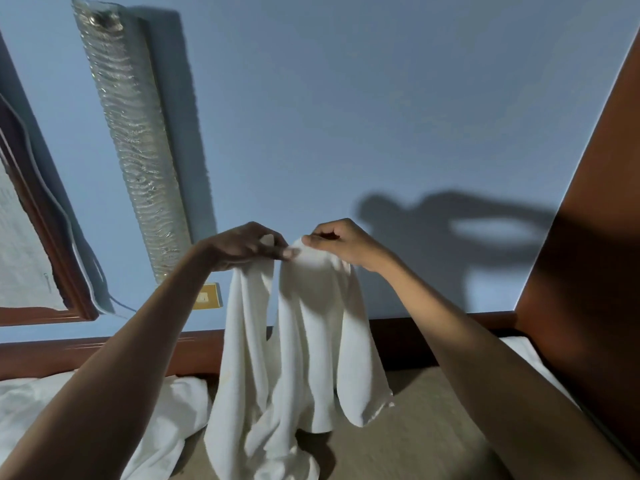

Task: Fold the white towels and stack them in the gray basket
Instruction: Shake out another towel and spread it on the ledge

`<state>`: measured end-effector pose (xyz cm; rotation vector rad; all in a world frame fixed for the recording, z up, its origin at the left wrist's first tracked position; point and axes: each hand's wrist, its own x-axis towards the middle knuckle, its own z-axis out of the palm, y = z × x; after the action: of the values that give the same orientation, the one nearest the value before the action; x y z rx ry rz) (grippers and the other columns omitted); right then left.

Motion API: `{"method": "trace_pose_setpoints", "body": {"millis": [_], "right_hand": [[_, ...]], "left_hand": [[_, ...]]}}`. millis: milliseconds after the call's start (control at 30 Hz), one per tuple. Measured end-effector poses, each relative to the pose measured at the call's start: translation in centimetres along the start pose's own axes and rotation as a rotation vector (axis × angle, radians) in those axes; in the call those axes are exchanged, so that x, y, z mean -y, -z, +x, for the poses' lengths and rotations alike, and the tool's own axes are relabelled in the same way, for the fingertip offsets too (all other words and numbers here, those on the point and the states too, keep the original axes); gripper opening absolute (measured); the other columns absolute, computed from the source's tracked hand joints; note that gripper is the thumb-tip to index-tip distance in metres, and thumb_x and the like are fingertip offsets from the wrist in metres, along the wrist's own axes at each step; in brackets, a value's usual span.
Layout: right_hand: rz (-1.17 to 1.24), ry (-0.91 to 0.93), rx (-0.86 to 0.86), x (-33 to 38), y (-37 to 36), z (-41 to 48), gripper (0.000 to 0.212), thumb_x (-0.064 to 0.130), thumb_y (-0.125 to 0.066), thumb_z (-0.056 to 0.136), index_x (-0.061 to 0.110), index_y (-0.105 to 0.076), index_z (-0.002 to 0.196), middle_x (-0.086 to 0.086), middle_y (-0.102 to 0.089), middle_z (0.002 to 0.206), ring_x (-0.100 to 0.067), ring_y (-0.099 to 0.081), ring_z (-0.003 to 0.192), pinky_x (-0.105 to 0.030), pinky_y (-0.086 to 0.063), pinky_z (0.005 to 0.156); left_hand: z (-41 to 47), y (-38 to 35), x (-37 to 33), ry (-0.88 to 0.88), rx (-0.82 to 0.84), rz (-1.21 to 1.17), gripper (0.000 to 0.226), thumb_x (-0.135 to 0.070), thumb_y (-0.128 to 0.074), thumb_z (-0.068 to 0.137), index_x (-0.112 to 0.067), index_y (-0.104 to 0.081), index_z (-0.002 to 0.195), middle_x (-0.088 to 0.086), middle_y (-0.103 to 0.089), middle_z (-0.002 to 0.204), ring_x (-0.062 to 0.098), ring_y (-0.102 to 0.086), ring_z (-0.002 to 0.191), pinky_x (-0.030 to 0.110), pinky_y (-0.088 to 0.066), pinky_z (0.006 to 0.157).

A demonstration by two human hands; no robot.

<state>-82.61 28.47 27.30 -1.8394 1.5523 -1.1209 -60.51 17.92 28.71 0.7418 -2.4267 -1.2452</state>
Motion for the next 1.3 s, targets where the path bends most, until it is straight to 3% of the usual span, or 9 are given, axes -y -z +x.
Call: {"method": "trace_pose_setpoints", "body": {"millis": [133, 267, 400, 533, 700, 800, 1000, 1167, 1300], "right_hand": [[-0.119, -0.06, 0.014, -4.1, -0.1, -0.9, 0.014, 0.024, -0.083, 0.085, 0.015, -0.072, 0.088, 0.007, -0.069, 0.079, -0.01, -0.063, 0.072, -0.023, -0.048, 0.071], [-0.381, -0.154, 0.009, -7.6, -1.3, -1.5, 0.018, 0.02, -0.072, 0.092, 0.028, -0.065, 0.078, 0.015, -0.06, 0.07, -0.005, -0.059, 0.069, -0.03, -0.047, 0.07], [-0.108, -0.258, 0.048, -8.6, -1.3, -3.0, 0.034, 0.02, -0.059, 0.103, 0.022, -0.058, 0.069, 0.015, -0.058, 0.061, -0.003, -0.06, 0.062, -0.019, -0.05, 0.064], [0.066, -0.202, -0.084, -7.8, -0.7, -1.9, 0.031, 0.035, -0.057, 0.104, 0.012, -0.065, 0.085, 0.002, -0.062, 0.08, -0.01, -0.058, 0.078, -0.031, -0.045, 0.074], [0.081, -0.096, -0.05, -4.5, -1.5, -0.5, 0.022, 0.028, -0.057, 0.104, 0.023, -0.064, 0.084, 0.013, -0.053, 0.074, 0.0, -0.045, 0.069, -0.014, -0.035, 0.064], [-0.016, -0.042, 0.005, -4.4, -2.2, -0.1, 0.02, 0.033, -0.063, 0.101, 0.019, -0.07, 0.09, -0.002, -0.066, 0.084, -0.006, -0.055, 0.078, -0.021, -0.041, 0.075], [-0.152, -0.094, 0.003, -6.1, -1.6, -1.6, 0.009, 0.025, -0.079, 0.088, 0.023, -0.071, 0.091, 0.011, -0.071, 0.089, -0.011, -0.065, 0.078, -0.02, -0.049, 0.071], [-0.39, -0.194, 0.028, -8.7, -1.3, -3.5, 0.01, 0.016, -0.075, 0.089, 0.023, -0.069, 0.087, 0.018, -0.062, 0.071, 0.007, -0.057, 0.063, -0.021, -0.041, 0.064], [-0.435, -0.317, 0.027, -10.0, -0.1, -4.6, 0.018, 0.022, -0.067, 0.097, 0.024, -0.064, 0.079, 0.006, -0.065, 0.073, -0.013, -0.065, 0.066, -0.031, -0.05, 0.064]], "left_hand": [[0.3, 0.6, 0.2, -0.098, -0.123, -0.149, 0.034, -0.033, -0.082, 0.086, -0.002, -0.069, 0.081, 0.007, -0.057, 0.073, 0.017, -0.053, 0.066, 0.028, -0.045, 0.062], [0.8, 0.4, 0.4, -0.159, -0.225, -0.321, 0.035, -0.031, -0.08, 0.088, -0.003, -0.062, 0.078, 0.009, -0.044, 0.073, 0.02, -0.042, 0.065, 0.031, -0.034, 0.06], [0.6, 1.2, 2.0, -0.118, -0.285, -0.521, 0.046, -0.043, -0.088, 0.076, -0.007, -0.062, 0.088, 0.009, -0.043, 0.072, 0.02, -0.041, 0.06, 0.028, -0.035, 0.054], [0.2, 1.1, 2.9, 0.021, -0.444, -0.119, 0.023, -0.028, -0.084, 0.084, -0.01, -0.073, 0.093, -0.005, -0.05, 0.059, 0.009, -0.04, 0.045, 0.017, -0.032, 0.042], [1.3, -1.6, 2.9, -0.03, -0.093, 0.035, 0.047, -0.033, -0.087, 0.079, -0.035, -0.071, 0.123, -0.008, -0.063, 0.081, 0.003, -0.055, 0.064, 0.017, -0.043, 0.064], [1.8, -3.3, 2.5, 0.017, 0.051, 0.102, 0.012, -0.037, -0.081, 0.087, -0.034, -0.078, 0.098, -0.016, -0.069, 0.085, 0.001, -0.061, 0.074, 0.016, -0.046, 0.07], [1.8, -2.5, 1.9, -0.03, 0.037, 0.119, 0.028, -0.035, -0.076, 0.092, -0.007, -0.076, 0.089, 0.014, -0.068, 0.085, 0.014, -0.059, 0.072, 0.03, -0.046, 0.069], [1.9, -2.7, 0.6, -0.108, -0.085, -0.067, 0.031, -0.027, -0.075, 0.094, -0.014, -0.068, 0.067, -0.002, -0.057, 0.068, 0.011, -0.053, 0.062, 0.02, -0.044, 0.058], [1.7, -2.3, 1.3, -0.12, -0.179, -0.206, 0.024, -0.026, -0.072, 0.096, -0.006, -0.072, 0.084, 0.002, -0.063, 0.079, 0.014, -0.058, 0.073, 0.027, -0.05, 0.068]]}}
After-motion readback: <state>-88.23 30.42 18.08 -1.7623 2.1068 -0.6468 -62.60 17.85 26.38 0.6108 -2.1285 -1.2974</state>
